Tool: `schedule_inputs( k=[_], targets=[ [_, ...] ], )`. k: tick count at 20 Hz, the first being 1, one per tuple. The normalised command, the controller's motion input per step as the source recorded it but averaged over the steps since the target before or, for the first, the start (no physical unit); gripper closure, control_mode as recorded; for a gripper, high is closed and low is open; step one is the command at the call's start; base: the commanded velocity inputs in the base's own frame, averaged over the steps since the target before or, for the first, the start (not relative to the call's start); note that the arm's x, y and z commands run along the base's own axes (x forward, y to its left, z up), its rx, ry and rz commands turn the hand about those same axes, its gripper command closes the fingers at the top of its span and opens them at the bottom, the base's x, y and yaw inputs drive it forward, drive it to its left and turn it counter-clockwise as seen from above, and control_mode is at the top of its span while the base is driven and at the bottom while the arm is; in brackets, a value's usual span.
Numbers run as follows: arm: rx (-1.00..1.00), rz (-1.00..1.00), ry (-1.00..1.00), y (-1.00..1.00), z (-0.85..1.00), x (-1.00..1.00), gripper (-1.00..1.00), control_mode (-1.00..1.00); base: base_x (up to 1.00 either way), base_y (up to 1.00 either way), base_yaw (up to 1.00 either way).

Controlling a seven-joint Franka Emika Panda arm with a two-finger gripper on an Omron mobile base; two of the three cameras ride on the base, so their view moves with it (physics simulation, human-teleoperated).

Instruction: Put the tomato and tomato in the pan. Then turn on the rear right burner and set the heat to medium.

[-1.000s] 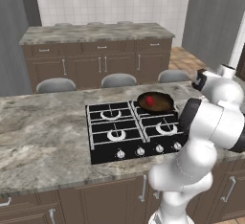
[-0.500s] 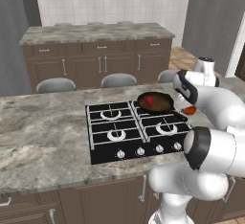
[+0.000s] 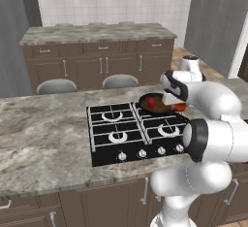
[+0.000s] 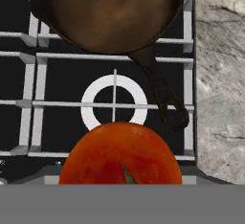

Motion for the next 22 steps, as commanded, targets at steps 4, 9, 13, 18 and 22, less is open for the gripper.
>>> schedule_inputs(
  k=[4, 9, 13, 18, 22],
  targets=[
    [0.0, -0.17, 0.0, 0.17, 0.0, 0.59, 1.0, -1.0, 0.0, 0.0, 0.0],
    [0.0, -0.02, 0.0, 0.0, 0.0, 0.6, 1.0, -1.0, 0.0, 0.0, 0.0],
    [0.0, 0.0, 0.0, 0.0, 0.0, 0.58, 1.0, -1.0, 0.0, 0.0, 0.0],
    [0.0, 0.0, 0.0, 0.0, 0.0, 0.61, 1.0, -1.0, 0.0, 0.0, 0.0],
    [0.05, 0.02, 0.0, 0.0, -0.07, 0.48, 1.0, -1.0, 0.0, 0.0, 0.0]
  ],
)
